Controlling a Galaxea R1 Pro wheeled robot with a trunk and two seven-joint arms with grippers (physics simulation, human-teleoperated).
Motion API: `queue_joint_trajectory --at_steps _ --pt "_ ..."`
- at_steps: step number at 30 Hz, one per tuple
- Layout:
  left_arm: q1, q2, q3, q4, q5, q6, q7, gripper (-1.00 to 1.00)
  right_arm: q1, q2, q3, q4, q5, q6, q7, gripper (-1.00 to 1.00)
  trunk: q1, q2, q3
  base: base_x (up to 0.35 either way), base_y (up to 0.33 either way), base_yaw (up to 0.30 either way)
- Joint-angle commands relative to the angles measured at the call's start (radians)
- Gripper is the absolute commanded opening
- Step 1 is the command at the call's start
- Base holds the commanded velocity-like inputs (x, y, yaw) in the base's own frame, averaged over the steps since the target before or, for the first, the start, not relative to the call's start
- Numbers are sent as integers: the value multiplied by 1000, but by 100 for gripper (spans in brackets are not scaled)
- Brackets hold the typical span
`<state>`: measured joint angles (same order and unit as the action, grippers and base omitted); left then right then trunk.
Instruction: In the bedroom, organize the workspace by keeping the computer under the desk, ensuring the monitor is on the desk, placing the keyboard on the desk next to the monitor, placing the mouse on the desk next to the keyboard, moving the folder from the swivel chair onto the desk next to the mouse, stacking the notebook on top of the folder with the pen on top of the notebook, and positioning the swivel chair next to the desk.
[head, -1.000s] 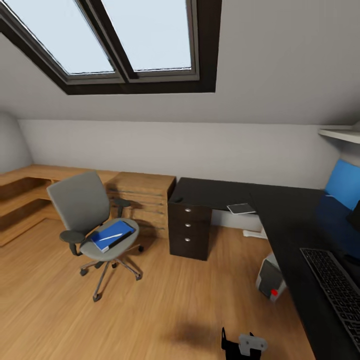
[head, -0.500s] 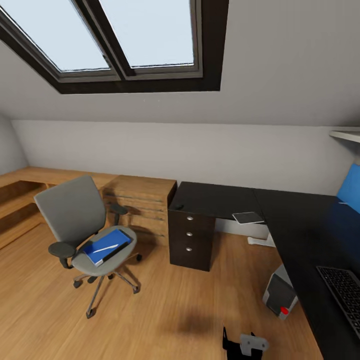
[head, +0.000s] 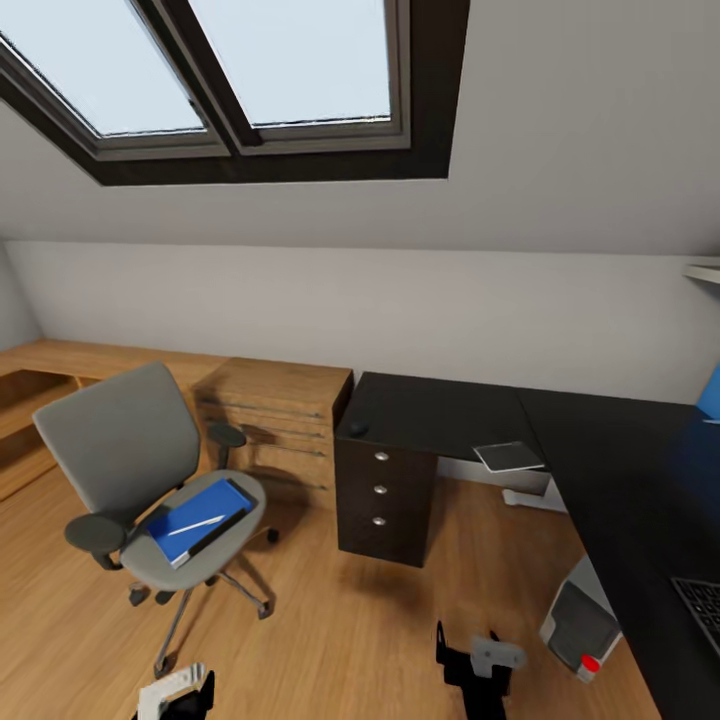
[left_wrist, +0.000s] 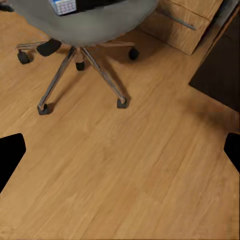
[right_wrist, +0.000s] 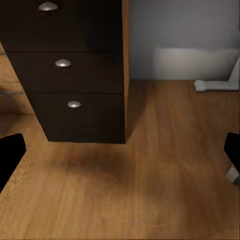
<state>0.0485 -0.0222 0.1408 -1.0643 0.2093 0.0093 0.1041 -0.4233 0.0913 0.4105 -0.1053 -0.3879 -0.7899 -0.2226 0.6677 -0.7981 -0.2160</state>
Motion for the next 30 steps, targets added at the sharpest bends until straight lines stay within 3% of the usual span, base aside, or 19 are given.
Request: queue_joint_trajectory --at_steps 1,2,3,5,6,9,11,12,13,18,23,30 --pt "1 -12 -1 -75 10 50 20 100 -4 0 3 -43 -9 13 -8 100 1 -1 -2 328 0 0" --pt "1 -22 -2 -152 10 125 51 100 -12 0 3 -90 -9 56 -9 100 1 -1 -2 328 0 0" --pt "1 -31 -5 -255 11 234 97 100 -34 0 3 -167 -9 152 -11 100 1 -1 -2 328 0 0" --pt "0 -40 -17 -371 11 345 133 100 -67 -1 -1 -310 -10 336 -32 100 1 -1 -2 328 0 0" --pt "0 -42 -22 -396 11 363 138 100 -73 -4 -3 -355 -11 389 -42 100 1 -1 -2 328 0 0" --pt "-2 -46 -41 -496 12 417 154 100 -91 -31 -17 -617 -15 769 -136 100 1 -1 -2 328 0 0" --pt "-2 -49 -50 -515 12 426 157 100 -94 -38 -20 -714 -15 927 -175 100 1 -1 -2 328 0 0" --pt "-2 -49 -56 -519 12 428 157 100 -95 -39 -20 -741 -14 967 -186 100 1 -1 -2 328 0 0" --pt "-2 -50 -77 -526 12 432 159 100 -96 -43 -21 -793 -14 1046 -215 100 1 -1 -2 328 0 0" --pt "-1 -51 -102 -526 11 430 161 100 -94 -54 -21 -839 -15 1108 -244 100 1 -1 -2 326 0 0" --pt "-1 -48 -109 -515 10 428 161 100 -88 -72 -20 -850 -16 1065 -252 100 1 -1 -2 306 6 2" --pt "-1 -48 -110 -518 10 428 161 100 -76 -74 -18 -848 -11 966 -253 100 1 -1 -2 312 87 187"
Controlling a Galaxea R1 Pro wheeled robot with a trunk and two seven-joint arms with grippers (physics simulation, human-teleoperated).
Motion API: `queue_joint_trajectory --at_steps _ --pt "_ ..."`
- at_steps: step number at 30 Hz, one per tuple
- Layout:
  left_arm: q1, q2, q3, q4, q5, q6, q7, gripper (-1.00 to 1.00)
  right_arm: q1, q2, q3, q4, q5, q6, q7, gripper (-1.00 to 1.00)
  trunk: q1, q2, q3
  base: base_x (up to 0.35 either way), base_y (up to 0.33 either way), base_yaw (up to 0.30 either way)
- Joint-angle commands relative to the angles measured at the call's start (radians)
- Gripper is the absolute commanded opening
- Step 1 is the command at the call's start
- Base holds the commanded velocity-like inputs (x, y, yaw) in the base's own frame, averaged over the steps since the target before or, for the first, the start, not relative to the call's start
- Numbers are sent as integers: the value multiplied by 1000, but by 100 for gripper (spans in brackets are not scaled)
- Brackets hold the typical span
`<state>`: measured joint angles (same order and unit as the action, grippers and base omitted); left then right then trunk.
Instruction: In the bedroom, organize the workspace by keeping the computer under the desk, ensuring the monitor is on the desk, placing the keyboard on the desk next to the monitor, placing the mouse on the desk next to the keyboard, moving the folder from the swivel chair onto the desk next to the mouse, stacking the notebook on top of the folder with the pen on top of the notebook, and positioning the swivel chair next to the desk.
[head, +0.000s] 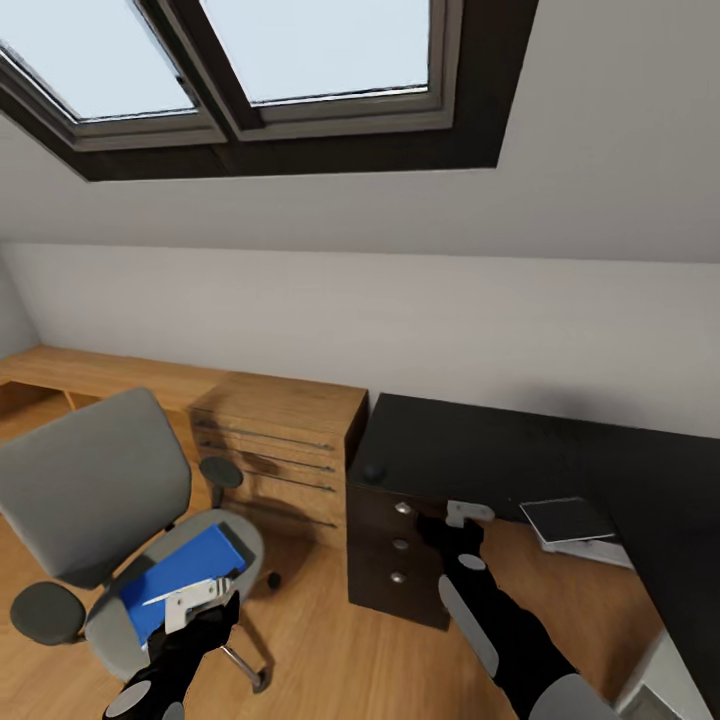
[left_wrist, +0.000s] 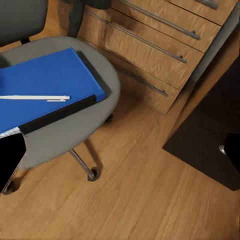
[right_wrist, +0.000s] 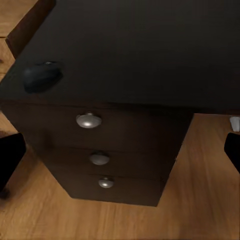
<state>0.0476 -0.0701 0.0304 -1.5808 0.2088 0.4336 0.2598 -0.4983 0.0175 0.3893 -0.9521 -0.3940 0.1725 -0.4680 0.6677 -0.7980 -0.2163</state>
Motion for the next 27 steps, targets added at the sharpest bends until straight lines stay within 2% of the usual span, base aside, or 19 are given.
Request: queue_joint_trajectory --at_steps 1,6,16,21,27 --pt "0 0 0 -2 11 4 6 100 2 -1 4 -1 -5 -5 -7 100 1 -1 -1 245 48 267" --pt "0 -1 -1 -2 11 4 6 100 7 1 6 -1 -5 -17 -7 100 1 -1 -1 150 23 272" --pt "0 -3 -3 0 11 5 6 100 9 2 10 0 -5 -20 -7 100 1 -1 -2 24 4 259" --pt "0 -3 -3 2 11 5 6 100 10 1 11 0 -5 -21 -6 100 1 -1 -2 93 0 82" --pt "0 -4 -4 4 11 5 6 100 10 1 11 0 -6 -22 -1 100 1 -1 -2 276 0 15"
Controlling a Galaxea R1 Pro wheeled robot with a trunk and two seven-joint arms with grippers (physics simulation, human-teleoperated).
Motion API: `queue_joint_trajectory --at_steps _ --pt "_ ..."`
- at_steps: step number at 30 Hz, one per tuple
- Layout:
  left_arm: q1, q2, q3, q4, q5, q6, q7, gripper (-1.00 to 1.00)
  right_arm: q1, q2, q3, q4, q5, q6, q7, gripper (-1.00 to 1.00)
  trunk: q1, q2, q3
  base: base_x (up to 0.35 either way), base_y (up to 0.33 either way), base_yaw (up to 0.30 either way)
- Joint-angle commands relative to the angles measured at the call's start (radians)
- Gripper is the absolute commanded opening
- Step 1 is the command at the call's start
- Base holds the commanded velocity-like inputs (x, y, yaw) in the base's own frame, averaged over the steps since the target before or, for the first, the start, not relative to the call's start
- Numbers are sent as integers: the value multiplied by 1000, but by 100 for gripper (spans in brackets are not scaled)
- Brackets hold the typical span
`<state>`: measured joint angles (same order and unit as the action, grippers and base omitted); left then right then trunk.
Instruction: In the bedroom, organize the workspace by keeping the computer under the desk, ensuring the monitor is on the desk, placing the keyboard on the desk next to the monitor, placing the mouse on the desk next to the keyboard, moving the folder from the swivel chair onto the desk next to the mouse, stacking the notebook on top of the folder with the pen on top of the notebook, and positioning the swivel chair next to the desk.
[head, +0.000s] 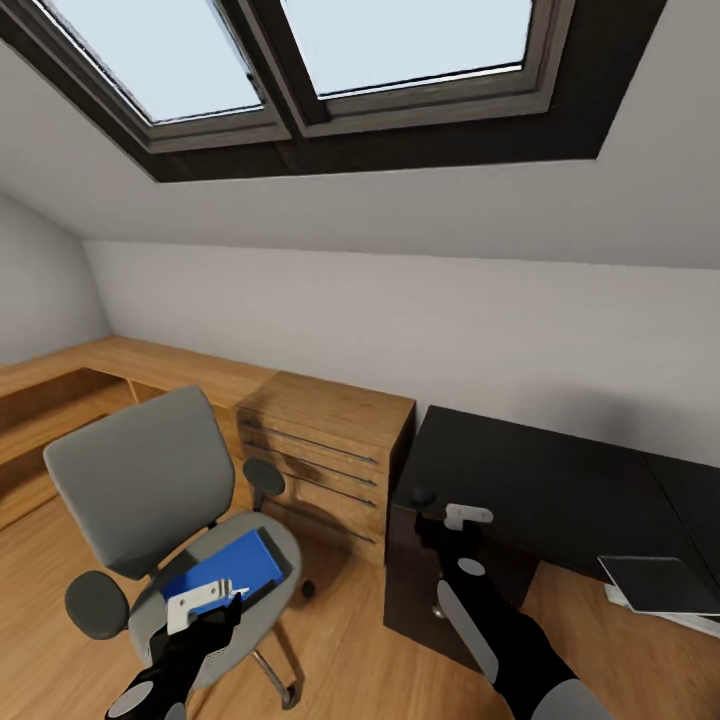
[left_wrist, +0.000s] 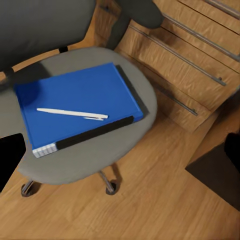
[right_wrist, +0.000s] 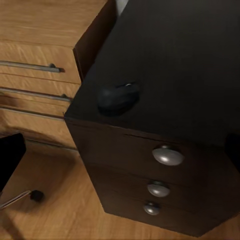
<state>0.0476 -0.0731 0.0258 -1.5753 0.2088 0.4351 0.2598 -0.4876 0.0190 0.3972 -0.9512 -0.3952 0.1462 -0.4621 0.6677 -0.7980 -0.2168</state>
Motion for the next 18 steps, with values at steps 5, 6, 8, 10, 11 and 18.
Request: queue_joint_trajectory --at_steps 5,6,8,10,11,18 --pt "0 -1 -1 -2 11 4 6 100 0 -2 3 2 -4 4 -5 100 1 -1 -1 316 0 2" --pt "0 -1 -1 -2 11 4 6 100 0 -2 3 2 -4 4 -5 100 1 -1 -1 321 0 0" --pt "0 -1 -1 -2 11 4 6 100 0 -2 3 3 -4 4 -4 100 1 -1 -1 321 0 0" --pt "0 -1 -1 -2 10 4 6 100 0 -2 3 6 -3 4 -3 100 1 -1 -1 310 0 0" --pt "0 -1 -2 -2 10 4 6 100 -1 -2 5 9 -1 4 -3 100 1 -1 -1 272 0 0" --pt "0 -1 -2 -2 11 4 6 100 -1 -2 15 39 23 -13 38 100 1 -1 -1 109 0 0"
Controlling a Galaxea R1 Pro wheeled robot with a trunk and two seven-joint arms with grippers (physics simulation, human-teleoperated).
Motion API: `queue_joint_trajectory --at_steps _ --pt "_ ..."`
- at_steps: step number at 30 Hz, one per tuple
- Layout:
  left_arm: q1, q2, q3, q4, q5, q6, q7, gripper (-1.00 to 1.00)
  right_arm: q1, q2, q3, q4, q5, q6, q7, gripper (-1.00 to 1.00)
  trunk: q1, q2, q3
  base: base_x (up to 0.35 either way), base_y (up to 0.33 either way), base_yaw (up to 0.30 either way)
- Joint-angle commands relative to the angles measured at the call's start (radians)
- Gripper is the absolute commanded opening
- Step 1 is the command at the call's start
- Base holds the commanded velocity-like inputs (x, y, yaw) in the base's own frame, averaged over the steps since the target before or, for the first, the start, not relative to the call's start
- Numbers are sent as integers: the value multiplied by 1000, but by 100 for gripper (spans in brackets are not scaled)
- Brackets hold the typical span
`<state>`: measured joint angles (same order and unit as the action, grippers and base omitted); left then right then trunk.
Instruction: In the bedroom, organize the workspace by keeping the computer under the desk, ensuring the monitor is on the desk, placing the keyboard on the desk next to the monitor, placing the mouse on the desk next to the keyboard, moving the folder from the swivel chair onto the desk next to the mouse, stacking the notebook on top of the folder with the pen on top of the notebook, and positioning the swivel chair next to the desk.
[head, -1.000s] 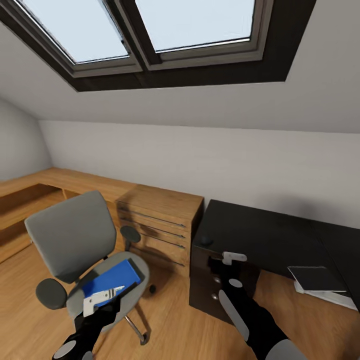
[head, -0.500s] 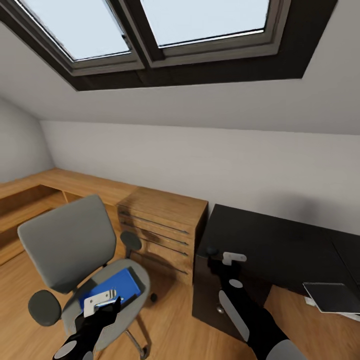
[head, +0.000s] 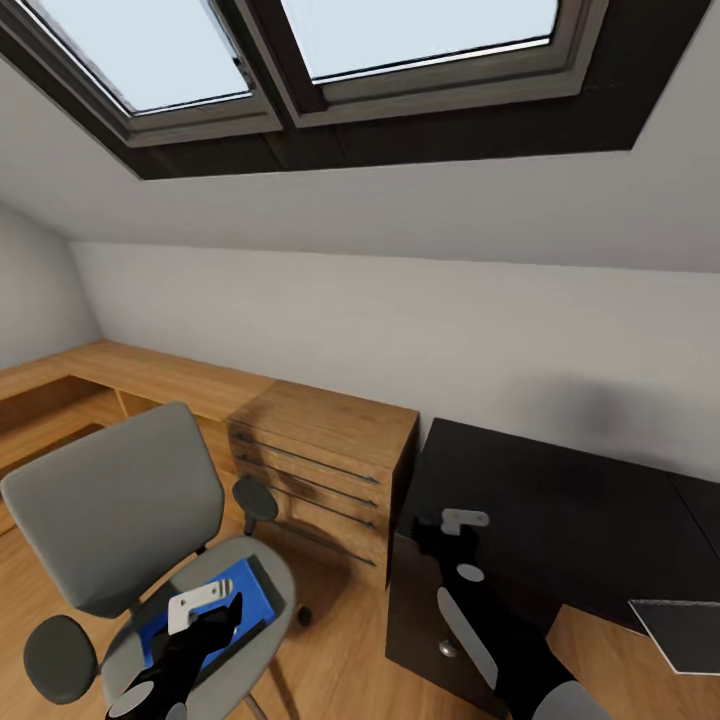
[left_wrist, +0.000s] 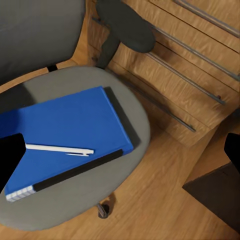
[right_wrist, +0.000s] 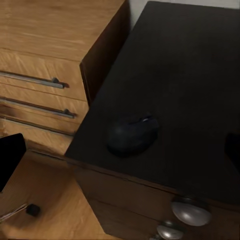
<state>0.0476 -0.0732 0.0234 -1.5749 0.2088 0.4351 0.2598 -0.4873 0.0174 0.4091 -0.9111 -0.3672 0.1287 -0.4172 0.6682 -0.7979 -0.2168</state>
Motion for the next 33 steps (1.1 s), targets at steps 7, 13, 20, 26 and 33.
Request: queue_joint_trajectory --at_steps 7,13,20,26,33 --pt "0 0 1 -7 12 4 6 100 -1 -3 2 27 1 -18 115 100 0 -1 -1 14 0 0" --pt "0 0 1 -9 15 4 6 100 -10 4 0 125 2 -19 144 100 0 -1 -1 102 0 0" --pt "0 -2 0 -10 15 4 6 100 -291 49 -1 538 -8 -16 146 100 0 -1 -1 177 0 0" --pt "0 -9 -11 -36 16 4 6 100 -344 65 -3 638 -9 -29 147 100 4 -8 -4 4 0 0" --pt "0 -34 -13 -39 17 4 6 100 -346 61 -2 652 -7 -157 145 100 31 -57 -26 0 0 0"
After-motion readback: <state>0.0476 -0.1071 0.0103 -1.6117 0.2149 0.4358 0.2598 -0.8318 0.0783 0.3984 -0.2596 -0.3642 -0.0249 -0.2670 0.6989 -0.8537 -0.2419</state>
